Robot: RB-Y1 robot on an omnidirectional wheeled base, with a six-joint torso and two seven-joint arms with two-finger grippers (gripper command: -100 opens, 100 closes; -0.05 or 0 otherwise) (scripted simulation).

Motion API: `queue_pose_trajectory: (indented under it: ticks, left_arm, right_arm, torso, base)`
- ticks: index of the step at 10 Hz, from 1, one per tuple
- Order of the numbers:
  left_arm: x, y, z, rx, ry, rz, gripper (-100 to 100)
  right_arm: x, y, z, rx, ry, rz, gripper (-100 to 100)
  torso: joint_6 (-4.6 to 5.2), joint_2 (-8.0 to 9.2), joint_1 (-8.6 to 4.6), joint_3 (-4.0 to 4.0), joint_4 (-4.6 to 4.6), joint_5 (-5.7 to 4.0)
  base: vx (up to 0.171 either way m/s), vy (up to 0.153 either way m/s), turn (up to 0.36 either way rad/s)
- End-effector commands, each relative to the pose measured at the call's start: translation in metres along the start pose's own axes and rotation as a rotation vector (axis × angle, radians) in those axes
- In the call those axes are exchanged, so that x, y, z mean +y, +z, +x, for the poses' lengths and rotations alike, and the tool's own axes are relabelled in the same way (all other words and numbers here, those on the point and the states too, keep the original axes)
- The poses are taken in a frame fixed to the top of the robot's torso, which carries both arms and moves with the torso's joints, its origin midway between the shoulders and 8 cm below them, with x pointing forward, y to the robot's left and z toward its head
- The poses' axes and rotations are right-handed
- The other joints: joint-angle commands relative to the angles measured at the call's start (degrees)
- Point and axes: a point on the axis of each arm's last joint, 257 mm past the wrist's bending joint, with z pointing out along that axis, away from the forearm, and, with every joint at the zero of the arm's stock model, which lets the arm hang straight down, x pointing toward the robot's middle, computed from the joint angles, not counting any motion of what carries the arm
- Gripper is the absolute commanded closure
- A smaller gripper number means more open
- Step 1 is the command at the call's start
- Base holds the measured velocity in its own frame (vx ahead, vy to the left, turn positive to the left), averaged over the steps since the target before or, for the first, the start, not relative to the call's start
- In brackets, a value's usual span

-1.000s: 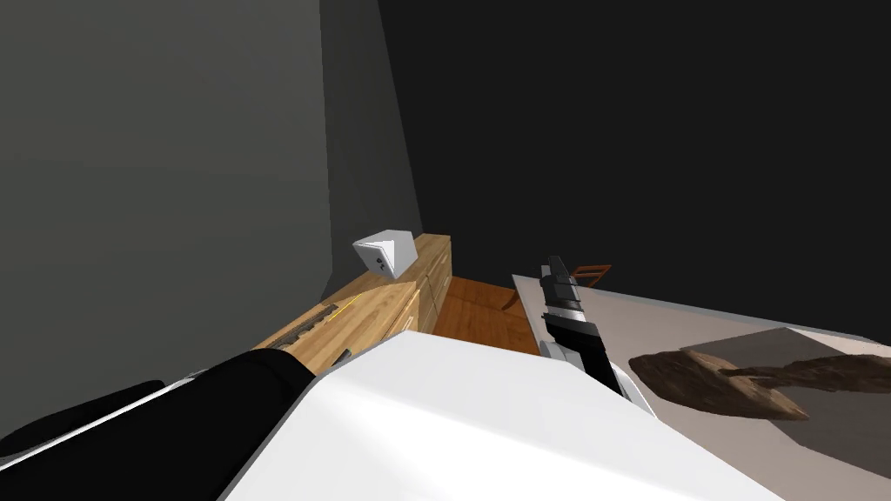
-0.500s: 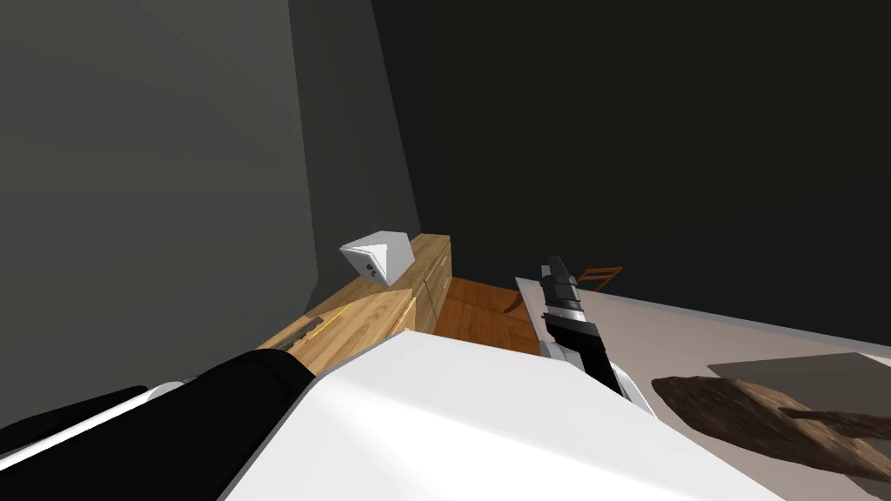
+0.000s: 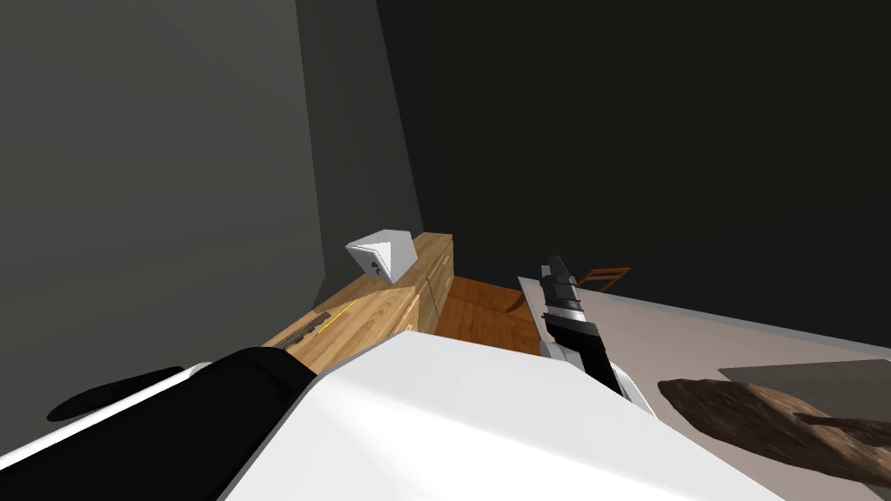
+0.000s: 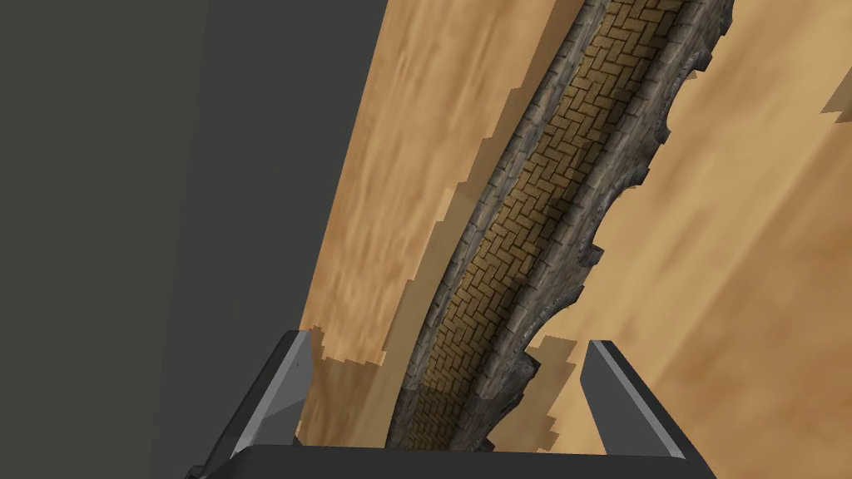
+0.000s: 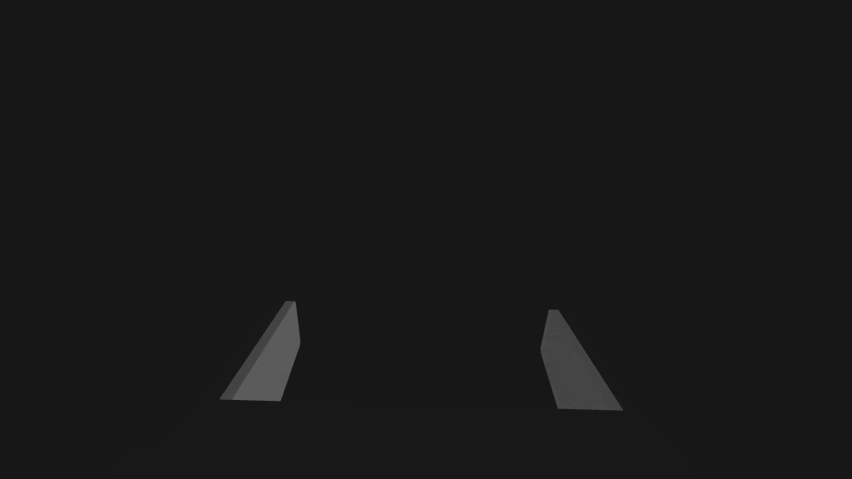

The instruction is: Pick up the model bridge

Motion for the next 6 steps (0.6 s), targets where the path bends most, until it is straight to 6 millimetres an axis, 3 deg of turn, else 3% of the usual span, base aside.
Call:
queue_pose_trajectory:
  ticks: [1, 5, 6]
  left_arm:
    - [0.005, 0.003, 0.010, 0.003, 0.005, -0.002, -100]
    - [0.015, 0.010, 0.036, 0.011, 0.012, -0.008, -100]
    - [0.012, 0.009, 0.033, 0.011, 0.010, -0.007, -100]
  right_arm:
    - [0.000, 0.000, 0.000, 0.000, 0.000, 0.000, 0]
    - [0.000, 0.000, 0.000, 0.000, 0.000, 0.000, 0]
    - [0.000, 0.000, 0.000, 0.000, 0.000, 0.000, 0]
  torso:
    - [0.00, 0.00, 0.00, 0.00, 0.00, 0.00]
    - [0.00, -0.01, -0.03, -0.01, 0.00, -0.01]
    - [0.00, -0.02, -0.02, -0.01, 0.00, 0.00]
  base:
    - [-0.033, 0.023, 0.028]
    - [-0.034, 0.020, 0.041]
    - [-0.014, 0.010, 0.002]
